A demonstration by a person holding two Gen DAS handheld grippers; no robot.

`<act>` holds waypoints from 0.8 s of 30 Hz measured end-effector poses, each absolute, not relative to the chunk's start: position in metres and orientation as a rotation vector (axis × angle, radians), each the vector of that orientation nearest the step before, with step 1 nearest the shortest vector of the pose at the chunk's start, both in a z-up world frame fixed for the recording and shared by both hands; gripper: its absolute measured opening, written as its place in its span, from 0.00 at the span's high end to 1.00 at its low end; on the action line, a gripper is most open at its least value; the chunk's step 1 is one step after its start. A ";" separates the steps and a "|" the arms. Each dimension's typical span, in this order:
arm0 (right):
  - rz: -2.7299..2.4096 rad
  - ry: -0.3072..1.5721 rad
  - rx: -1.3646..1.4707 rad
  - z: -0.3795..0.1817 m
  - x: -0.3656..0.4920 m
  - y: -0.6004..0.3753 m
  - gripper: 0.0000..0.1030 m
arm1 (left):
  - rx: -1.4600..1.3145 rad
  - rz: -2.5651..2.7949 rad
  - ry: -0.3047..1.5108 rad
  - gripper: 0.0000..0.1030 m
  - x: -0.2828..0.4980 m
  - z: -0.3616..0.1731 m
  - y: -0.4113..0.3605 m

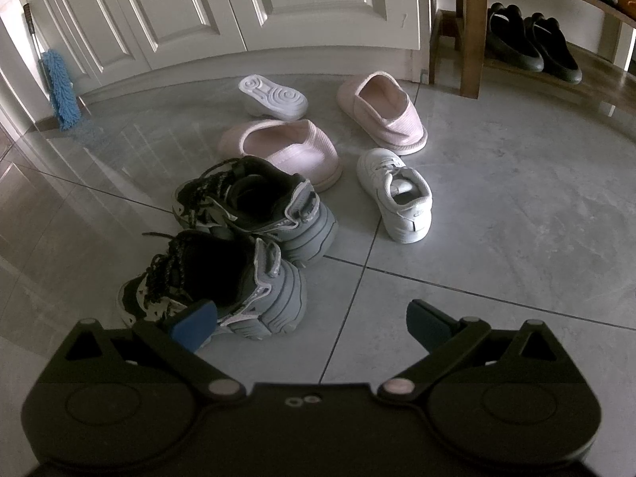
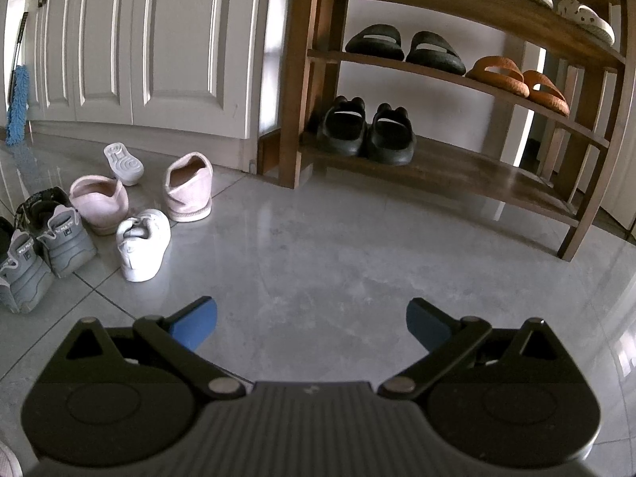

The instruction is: Organize scattered shoes

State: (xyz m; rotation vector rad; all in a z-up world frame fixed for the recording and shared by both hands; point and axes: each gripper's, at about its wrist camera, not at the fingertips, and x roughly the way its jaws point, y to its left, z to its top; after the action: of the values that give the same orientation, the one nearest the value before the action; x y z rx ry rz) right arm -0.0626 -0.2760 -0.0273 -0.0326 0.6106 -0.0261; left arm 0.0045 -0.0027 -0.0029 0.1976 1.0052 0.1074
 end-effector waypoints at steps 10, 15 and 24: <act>-0.028 0.614 -0.036 -0.029 -0.062 -0.276 0.00 | 0.193 0.108 1.009 0.00 0.005 -0.004 -0.001; -0.029 0.617 -0.037 -0.028 -0.060 -0.275 0.00 | 0.192 0.109 1.010 0.00 0.005 -0.004 -0.001; -0.026 0.625 -0.038 -0.029 -0.057 -0.273 0.00 | 0.189 0.121 1.011 0.00 0.008 -0.005 0.004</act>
State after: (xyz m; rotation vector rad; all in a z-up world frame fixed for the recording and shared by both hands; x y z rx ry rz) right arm -0.0571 -0.2727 -0.0286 -0.0383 0.6250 -0.0260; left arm 0.0077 0.0043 -0.0048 0.1892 1.0115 0.1213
